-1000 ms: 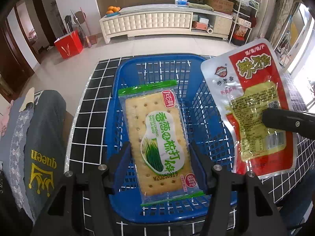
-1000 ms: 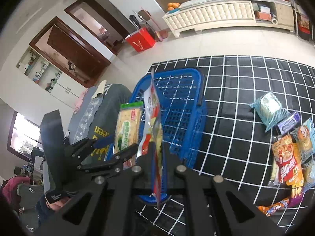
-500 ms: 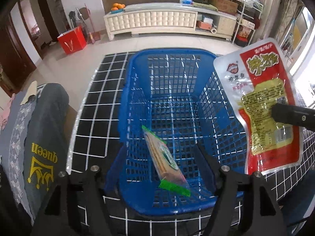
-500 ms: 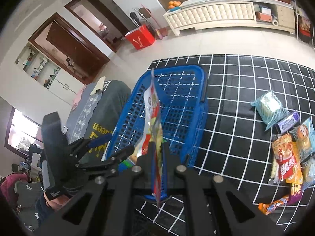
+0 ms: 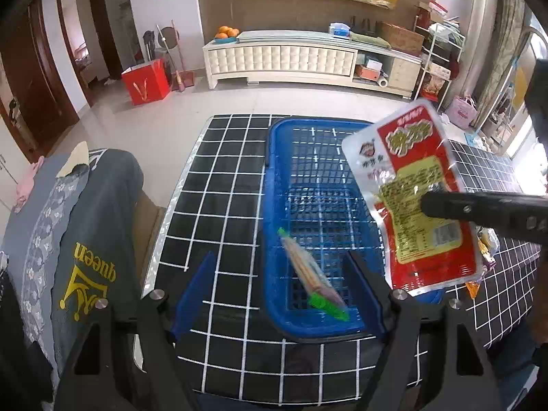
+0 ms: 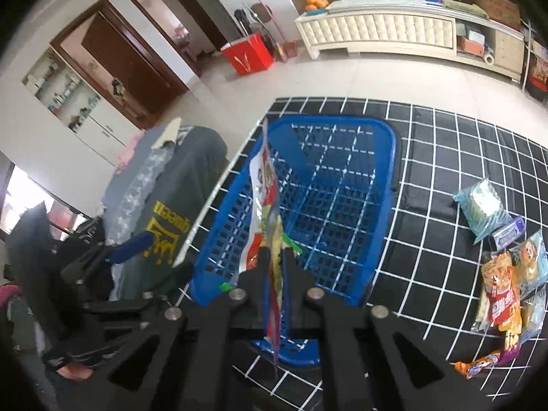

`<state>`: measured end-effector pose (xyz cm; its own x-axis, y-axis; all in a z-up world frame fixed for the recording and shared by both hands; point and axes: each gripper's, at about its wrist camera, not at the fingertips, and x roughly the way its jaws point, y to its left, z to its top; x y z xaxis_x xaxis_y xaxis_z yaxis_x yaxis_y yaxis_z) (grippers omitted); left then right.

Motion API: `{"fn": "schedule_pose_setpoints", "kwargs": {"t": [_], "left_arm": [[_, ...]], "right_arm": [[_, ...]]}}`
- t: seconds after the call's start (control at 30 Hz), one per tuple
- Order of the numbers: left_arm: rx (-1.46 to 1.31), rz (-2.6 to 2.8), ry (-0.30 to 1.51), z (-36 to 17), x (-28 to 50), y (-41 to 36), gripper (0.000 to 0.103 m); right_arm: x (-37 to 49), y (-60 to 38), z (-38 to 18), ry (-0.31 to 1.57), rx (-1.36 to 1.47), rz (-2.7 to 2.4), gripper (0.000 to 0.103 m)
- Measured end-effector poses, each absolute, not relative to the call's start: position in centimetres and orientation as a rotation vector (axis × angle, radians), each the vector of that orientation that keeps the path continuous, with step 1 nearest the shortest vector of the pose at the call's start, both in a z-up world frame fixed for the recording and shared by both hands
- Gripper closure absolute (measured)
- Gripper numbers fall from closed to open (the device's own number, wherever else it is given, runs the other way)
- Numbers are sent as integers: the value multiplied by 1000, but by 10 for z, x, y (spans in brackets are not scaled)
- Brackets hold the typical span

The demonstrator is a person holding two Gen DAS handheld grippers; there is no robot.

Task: Organize snacks
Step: 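Lower the red pack into the blue basket and open the right tool, then grasp the light blue striped bread bag with the left tool while the right tool reaches the pastry pack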

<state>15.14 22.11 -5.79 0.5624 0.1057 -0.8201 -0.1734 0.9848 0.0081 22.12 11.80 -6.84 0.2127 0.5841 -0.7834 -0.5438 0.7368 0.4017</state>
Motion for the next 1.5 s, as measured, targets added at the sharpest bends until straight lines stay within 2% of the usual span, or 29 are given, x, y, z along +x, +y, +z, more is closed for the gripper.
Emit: {"fn": "schedule_pose_setpoints", "kwargs": {"t": [0.3,0.53,0.57,0.6,0.63,0.7,0.73,0.9,1.2,1.5], "left_arm": [[-92,160,965,-74,147,234,28],[-134,134,968,-79,150,236,28],[-128,131,966,-80,150,234,28],[-121,128,963,-79,150,232,28],[-115,126,962,-79,149,230,28],[-114,122,962,-79,148,226,28],[-115,120,964,-79,148,225,28],[-113,110,962,-73,146,216,28],[-90,51,924,-47,142,174,28],[-43,-52,936,-34,163,99,28]], "right_arm": [[228,133,-105,1192,-10,729,94],[228,137,-113,1229,-76,649,92],[229,137,-114,1244,-87,635,87],[230,137,-115,1254,-99,625,74],[230,136,-114,1254,-114,620,68],[225,136,-108,1238,-131,658,44],[220,135,-103,1219,-157,647,37],[203,127,-80,1131,-217,640,22],[198,63,-47,1079,-149,594,22],[201,-29,-34,1055,-55,508,22]]}}
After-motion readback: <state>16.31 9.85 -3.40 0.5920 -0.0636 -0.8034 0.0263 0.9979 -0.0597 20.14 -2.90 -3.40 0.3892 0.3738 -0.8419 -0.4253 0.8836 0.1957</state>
